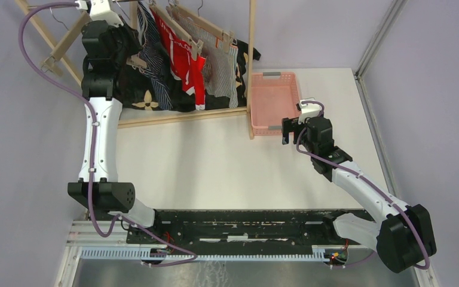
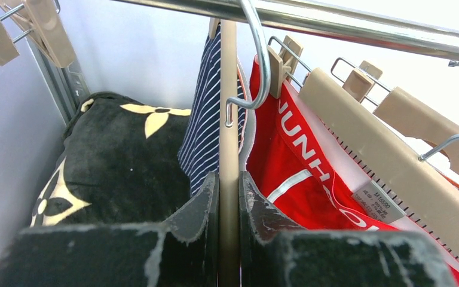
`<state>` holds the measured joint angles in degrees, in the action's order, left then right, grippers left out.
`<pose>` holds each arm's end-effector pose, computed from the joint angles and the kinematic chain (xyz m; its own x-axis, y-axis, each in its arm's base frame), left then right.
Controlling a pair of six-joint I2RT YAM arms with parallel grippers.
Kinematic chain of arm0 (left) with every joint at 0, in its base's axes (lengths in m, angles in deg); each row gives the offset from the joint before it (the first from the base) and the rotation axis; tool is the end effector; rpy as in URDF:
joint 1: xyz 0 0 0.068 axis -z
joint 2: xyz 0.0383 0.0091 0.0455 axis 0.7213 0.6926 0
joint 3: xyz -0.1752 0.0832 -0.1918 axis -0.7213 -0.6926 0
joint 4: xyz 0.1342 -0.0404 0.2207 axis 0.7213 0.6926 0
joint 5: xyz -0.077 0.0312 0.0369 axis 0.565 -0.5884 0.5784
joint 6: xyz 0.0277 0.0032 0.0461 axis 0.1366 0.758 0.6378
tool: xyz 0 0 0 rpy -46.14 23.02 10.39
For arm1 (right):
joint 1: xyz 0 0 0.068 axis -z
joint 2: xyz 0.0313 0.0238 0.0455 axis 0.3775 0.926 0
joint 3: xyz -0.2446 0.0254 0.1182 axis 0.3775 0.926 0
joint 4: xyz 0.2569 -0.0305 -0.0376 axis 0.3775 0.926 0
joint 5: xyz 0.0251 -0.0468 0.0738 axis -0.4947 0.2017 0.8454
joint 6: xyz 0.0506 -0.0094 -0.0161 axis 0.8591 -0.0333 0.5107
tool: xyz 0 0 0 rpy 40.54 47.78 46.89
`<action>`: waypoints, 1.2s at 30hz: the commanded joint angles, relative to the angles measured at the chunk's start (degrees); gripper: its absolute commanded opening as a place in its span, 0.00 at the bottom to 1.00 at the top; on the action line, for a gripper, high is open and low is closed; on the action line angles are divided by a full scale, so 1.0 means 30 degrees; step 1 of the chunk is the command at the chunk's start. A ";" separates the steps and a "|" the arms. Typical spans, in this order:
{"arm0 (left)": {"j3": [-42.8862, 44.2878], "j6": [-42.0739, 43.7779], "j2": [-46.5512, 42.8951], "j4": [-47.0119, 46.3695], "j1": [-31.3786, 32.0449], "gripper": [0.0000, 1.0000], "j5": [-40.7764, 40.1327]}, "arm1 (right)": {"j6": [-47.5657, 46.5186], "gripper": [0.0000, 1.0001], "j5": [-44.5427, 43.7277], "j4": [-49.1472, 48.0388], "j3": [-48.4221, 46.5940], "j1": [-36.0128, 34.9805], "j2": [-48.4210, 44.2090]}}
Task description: Remove the underwear clipped to the hanger
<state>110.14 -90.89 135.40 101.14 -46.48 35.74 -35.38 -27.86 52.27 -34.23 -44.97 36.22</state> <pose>0.3285 0.0036 0.5230 -0.0070 -0.2027 -0.9792 -0.0577 0.9777 -0.2019 0.2316 0.0899 0.2614 -0.3649 -0.0483 -0.9298 -0.1853 0.9824 0.0217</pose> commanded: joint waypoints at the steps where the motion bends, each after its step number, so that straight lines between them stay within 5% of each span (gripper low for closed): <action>1: -0.0299 0.0705 -0.1082 -0.2159 -0.0098 0.03 -0.0052 | -0.0309 1.00 -0.0315 -0.0763 -0.0255 -0.0078 -0.0214; 16: -0.0385 0.1716 -0.2469 -0.2604 -0.0099 0.03 0.0052 | -0.0329 1.00 -0.0409 -0.1041 -0.0182 -0.0063 0.0062; 26: -0.3716 0.2334 -0.5240 -0.2510 -0.0114 0.03 -0.0562 | -0.0113 1.00 -0.0298 -0.1122 -0.0266 -0.0105 0.0050; 32: -0.3157 0.1751 -0.5287 0.0553 -0.0114 0.03 0.0151 | 0.0165 1.00 0.0131 -0.1115 -0.0306 -0.0105 -0.0098; 36: -0.5310 0.0995 -0.6740 0.2253 -0.0099 0.03 0.1206 | 0.0194 1.00 0.0483 -0.1083 -0.0557 -0.0106 -0.0377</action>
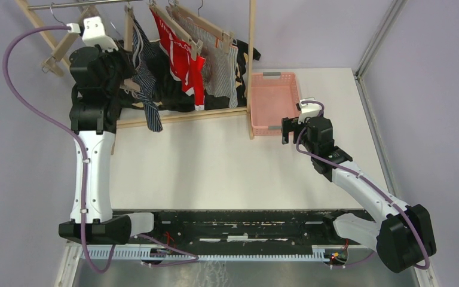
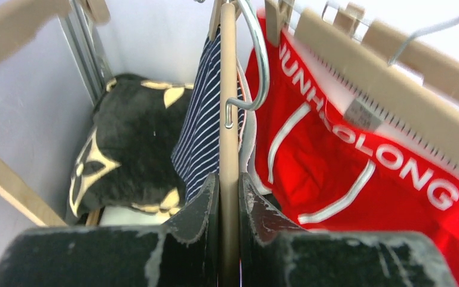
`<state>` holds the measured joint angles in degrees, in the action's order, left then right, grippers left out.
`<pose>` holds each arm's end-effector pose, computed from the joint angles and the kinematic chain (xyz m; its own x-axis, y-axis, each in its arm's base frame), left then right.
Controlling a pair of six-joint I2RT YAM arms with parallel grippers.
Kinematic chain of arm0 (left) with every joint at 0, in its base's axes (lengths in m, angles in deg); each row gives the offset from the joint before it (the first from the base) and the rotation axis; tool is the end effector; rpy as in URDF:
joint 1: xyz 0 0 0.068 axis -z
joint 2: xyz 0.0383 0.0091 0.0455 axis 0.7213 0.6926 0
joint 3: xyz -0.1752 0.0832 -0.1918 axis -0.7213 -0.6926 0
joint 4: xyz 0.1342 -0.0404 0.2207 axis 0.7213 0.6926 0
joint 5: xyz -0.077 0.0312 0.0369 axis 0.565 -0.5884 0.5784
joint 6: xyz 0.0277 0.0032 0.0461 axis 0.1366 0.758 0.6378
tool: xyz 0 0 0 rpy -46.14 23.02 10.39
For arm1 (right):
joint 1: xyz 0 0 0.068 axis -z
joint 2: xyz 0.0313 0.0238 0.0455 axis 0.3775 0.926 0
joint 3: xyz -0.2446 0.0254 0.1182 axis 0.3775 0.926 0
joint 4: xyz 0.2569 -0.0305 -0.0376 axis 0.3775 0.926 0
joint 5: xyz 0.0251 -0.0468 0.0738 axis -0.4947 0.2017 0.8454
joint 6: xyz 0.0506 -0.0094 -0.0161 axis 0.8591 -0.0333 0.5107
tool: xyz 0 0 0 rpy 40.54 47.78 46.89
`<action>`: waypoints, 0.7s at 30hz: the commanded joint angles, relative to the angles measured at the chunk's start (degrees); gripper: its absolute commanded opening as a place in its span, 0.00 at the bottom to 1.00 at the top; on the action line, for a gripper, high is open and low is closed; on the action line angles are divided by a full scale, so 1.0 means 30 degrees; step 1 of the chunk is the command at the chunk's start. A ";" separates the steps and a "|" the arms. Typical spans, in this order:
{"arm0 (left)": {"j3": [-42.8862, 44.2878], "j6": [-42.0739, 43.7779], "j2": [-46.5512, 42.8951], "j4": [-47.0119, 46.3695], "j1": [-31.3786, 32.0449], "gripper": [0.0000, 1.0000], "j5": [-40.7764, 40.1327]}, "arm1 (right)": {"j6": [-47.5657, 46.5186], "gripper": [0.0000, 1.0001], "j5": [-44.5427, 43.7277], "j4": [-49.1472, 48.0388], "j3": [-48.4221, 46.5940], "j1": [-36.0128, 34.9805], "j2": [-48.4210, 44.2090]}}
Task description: Remove the underwear clipped to the hanger
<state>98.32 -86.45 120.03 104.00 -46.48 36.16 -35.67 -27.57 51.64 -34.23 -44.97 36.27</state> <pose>0.2493 0.0029 0.5258 -0.0004 -0.1263 -0.9920 -0.0482 0.9908 -0.1262 0.2321 0.0903 0.2623 -0.3557 -0.0497 -0.9333 -0.1919 0.9812 0.0209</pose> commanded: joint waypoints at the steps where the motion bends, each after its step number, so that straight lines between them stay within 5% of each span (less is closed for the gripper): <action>1: -0.2467 -0.0578 -0.2378 0.1293 -0.0099 0.03 0.1182 | 0.0309 1.00 0.0504 -0.0854 -0.0643 -0.0110 -0.0435; 9: -1.0434 -0.1809 -0.9262 0.0615 -0.0099 0.03 0.1699 | 0.0823 1.00 0.1341 -0.1723 -0.0570 -0.0093 -0.0447; 21: -1.6903 -0.4433 -1.5211 0.0358 -0.0099 0.03 1.1898 | 0.1676 1.00 0.4722 -0.0624 -0.2229 -0.0138 0.0523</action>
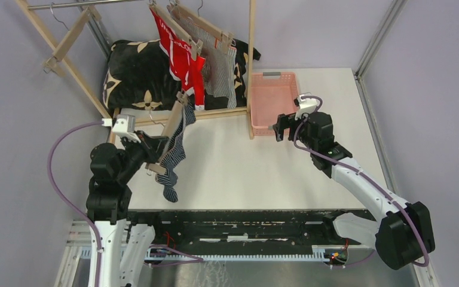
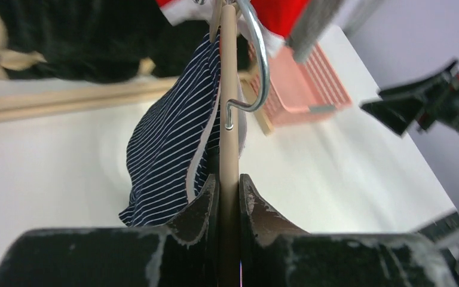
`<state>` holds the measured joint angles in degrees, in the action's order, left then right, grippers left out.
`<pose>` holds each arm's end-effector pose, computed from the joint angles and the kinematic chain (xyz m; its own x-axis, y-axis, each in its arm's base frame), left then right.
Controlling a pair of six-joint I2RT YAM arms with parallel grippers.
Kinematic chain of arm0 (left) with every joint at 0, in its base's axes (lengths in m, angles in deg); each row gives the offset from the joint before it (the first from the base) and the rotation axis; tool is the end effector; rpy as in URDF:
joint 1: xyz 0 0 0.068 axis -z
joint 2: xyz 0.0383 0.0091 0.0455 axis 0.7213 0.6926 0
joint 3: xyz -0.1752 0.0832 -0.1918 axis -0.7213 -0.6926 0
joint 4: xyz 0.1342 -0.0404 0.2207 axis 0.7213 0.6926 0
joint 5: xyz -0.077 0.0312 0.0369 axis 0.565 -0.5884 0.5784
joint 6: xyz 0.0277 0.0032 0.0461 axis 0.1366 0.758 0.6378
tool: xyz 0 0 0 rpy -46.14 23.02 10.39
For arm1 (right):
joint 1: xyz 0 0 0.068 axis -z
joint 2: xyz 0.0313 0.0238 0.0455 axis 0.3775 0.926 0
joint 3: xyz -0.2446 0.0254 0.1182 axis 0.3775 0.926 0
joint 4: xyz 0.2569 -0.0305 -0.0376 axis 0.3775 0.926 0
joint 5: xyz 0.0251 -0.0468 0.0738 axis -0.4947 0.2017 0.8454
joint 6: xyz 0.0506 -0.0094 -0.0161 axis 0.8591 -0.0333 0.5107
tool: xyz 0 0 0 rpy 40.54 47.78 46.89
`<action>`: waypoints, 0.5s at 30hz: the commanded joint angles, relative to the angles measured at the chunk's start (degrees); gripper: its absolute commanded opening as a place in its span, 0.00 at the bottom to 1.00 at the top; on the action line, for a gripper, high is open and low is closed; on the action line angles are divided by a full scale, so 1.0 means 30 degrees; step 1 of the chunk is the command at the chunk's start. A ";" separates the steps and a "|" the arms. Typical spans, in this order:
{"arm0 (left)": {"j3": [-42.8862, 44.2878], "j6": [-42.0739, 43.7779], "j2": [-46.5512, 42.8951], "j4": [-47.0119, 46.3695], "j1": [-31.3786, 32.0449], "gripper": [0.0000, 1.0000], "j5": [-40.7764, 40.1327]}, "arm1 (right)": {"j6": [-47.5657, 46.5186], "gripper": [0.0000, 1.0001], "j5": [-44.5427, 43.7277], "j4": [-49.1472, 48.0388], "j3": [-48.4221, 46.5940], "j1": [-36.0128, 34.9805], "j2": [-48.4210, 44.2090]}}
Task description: Remove the underwear clipped to the hanger
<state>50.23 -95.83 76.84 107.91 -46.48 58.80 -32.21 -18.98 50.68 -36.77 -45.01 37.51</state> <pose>0.1060 -0.0117 0.3720 -0.2492 -0.2701 -0.9300 0.2761 0.9006 -0.3356 0.2375 0.0985 0.2743 -0.3535 0.0176 -0.9353 -0.3081 0.9419 0.1342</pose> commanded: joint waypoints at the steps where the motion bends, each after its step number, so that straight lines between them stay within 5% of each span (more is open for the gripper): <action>1: -0.1040 -0.1263 -0.1070 -0.0685 -0.0099 0.03 0.5017 | 0.0610 1.00 0.2336 -0.0264 -0.1600 -0.0124 0.0238; 10: -0.1425 -0.0675 -0.2629 0.0325 -0.0098 0.03 0.9347 | 0.1621 1.00 0.7356 0.0634 -0.5486 -0.0116 0.1313; 15: -0.2574 -0.1335 -0.2490 -0.2045 -0.0107 0.03 1.3001 | 0.2486 1.00 1.2496 0.0310 -0.7700 -0.0101 0.1736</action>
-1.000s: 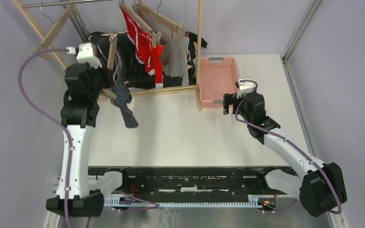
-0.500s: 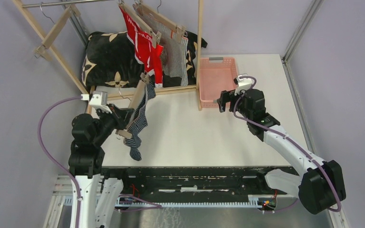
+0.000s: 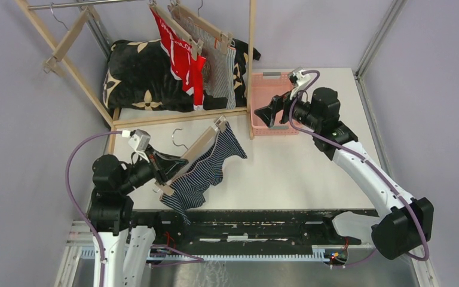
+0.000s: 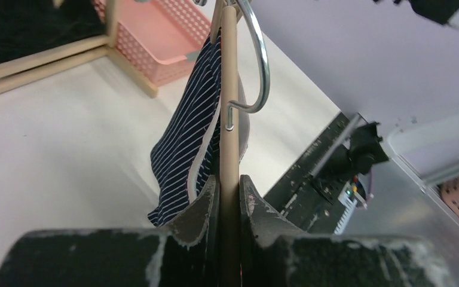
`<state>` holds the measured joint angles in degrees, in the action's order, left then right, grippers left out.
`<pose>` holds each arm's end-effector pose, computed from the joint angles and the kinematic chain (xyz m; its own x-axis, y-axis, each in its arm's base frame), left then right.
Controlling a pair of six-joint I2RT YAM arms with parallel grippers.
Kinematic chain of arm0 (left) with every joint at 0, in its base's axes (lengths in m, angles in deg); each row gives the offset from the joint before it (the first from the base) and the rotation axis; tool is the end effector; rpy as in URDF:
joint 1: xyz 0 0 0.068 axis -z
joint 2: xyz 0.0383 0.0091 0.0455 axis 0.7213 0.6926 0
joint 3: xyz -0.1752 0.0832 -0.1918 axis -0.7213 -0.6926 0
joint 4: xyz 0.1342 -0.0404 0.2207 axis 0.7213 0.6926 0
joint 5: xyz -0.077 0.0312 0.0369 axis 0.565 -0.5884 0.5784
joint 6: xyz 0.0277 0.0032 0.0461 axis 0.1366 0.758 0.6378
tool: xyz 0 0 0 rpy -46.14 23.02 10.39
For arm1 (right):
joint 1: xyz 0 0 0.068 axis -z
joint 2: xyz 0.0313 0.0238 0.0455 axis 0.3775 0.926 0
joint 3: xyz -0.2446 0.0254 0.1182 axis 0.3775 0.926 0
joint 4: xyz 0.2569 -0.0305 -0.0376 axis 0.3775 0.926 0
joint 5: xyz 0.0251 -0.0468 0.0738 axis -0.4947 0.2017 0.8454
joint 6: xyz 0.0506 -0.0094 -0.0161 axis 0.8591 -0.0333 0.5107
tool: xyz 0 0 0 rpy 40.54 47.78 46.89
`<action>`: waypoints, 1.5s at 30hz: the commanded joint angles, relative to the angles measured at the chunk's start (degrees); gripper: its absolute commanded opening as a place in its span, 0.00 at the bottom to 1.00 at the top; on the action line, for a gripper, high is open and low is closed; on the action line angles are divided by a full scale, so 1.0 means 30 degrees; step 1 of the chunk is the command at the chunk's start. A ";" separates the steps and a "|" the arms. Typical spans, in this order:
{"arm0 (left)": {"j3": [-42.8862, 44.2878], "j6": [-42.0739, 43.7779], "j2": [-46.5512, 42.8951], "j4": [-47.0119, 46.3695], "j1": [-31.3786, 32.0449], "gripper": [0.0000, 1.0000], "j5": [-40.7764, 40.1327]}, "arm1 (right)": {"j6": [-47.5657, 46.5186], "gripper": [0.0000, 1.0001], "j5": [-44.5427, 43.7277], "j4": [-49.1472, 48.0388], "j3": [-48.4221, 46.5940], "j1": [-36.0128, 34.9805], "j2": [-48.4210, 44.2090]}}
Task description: Remove the underwear clipped to the hanger
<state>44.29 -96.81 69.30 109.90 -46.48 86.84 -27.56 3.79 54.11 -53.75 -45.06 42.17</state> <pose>0.0769 -0.0261 0.3476 -0.3802 -0.2036 -0.9022 0.6473 0.6382 -0.4168 0.2547 0.1211 0.3538 -0.3192 0.1017 -0.9422 -0.6290 0.7209 0.2909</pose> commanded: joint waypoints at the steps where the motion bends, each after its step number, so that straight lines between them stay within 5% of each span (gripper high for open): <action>1: -0.0758 -0.1122 -0.0018 -0.3097 -0.0097 0.03 0.3707 | 0.0955 1.00 0.6280 -0.0852 -0.2412 -0.0096 0.0304; 5: -0.1337 -0.2202 0.0094 -0.5357 -0.0099 0.03 0.4265 | 0.1296 1.00 1.1194 -0.2143 -0.2897 -0.0096 0.0750; 11: -0.1631 -0.4025 0.0800 -0.8510 -0.0095 0.03 0.4850 | 0.4475 1.00 1.4253 -0.6619 -0.2047 -0.0110 0.1509; 21: -0.1711 -0.4767 0.2643 -1.0649 -0.0070 0.03 0.4947 | 0.7550 1.00 1.4411 -1.0998 -0.2030 -0.0544 0.3128; 35: -0.2069 -0.4488 0.3183 -1.0238 -0.0048 0.03 0.5011 | 0.8389 0.92 1.4538 -1.1729 -0.4315 -0.2418 0.5798; 45: -0.2100 -0.4261 0.3229 -1.0048 -0.0055 0.03 0.4434 | 0.8122 0.72 1.4648 -1.0938 -0.5055 -0.2972 0.6247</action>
<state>37.55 -108.31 79.14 82.21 -46.46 100.31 -2.66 45.89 22.92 -66.34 -53.43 60.64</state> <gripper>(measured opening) 0.179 0.730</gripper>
